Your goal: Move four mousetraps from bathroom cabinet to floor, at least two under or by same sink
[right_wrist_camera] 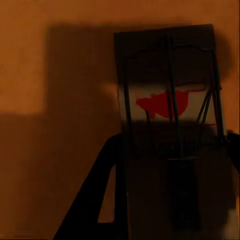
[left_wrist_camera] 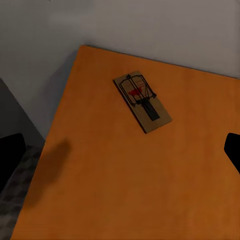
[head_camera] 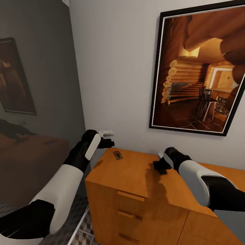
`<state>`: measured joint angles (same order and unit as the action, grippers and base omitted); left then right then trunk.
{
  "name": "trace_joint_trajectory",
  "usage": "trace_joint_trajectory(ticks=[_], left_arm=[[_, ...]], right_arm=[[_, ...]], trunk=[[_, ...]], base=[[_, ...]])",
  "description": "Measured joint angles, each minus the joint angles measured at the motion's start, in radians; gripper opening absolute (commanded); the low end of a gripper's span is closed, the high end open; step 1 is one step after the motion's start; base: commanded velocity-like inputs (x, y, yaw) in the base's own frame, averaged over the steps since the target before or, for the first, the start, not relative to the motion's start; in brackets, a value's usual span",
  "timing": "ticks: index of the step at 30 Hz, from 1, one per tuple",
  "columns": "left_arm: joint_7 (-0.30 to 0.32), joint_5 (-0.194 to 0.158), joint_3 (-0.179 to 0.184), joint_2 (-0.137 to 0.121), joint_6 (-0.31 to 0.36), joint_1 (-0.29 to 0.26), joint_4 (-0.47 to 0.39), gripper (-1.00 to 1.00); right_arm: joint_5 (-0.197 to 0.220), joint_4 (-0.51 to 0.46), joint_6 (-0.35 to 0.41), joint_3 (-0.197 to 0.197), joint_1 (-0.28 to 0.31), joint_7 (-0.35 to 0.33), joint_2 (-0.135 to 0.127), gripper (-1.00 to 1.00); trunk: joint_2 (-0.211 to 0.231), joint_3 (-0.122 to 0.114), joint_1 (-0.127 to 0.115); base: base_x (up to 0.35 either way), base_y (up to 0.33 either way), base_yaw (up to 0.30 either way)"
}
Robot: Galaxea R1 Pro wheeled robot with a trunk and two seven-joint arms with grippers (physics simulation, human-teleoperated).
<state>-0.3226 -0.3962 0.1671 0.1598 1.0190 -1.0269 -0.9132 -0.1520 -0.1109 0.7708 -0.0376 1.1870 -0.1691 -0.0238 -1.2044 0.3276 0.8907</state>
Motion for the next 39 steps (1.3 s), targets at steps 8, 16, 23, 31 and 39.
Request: trace_joint_trajectory(ticks=[8, 16, 23, 31, 39], left_arm=[[0.000, 0.000, -0.001, 0.000, 0.000, 0.000, 0.000, 1.00], [0.000, 0.000, -0.001, 0.000, 0.000, 0.000, 0.000, 1.00], [0.000, -0.001, -0.001, 0.000, 0.000, 0.000, 0.000, 1.00], [0.000, -0.003, -0.001, -0.001, 0.000, 0.000, 0.001, 1.00], [0.000, -0.004, -0.001, -0.001, 0.001, 0.000, 0.001, 1.00]], right_arm=[[-0.006, -0.311, 0.273, 0.003, 0.000, 0.006, 0.000, -1.00], [-0.005, -0.364, 0.273, 0.002, 0.000, 0.009, -0.001, -1.00], [-0.004, -0.367, 0.273, 0.002, 0.000, 0.008, -0.001, -1.00], [-0.002, -0.367, 0.273, 0.001, -0.001, 0.007, -0.002, -1.00], [0.001, -0.355, 0.273, 0.001, 0.000, 0.011, -0.002, -1.00]], trunk=[[0.000, 0.000, 0.000], [0.000, 0.000, 0.000], [0.000, 0.000, 0.000], [0.000, 0.000, 0.000], [0.000, 0.000, 0.000]], base=[[0.000, 0.000, 0.000], [0.000, 0.000, 0.000], [0.000, 0.000, 0.000], [0.000, 0.000, 0.000], [0.000, 0.000, 0.000]])
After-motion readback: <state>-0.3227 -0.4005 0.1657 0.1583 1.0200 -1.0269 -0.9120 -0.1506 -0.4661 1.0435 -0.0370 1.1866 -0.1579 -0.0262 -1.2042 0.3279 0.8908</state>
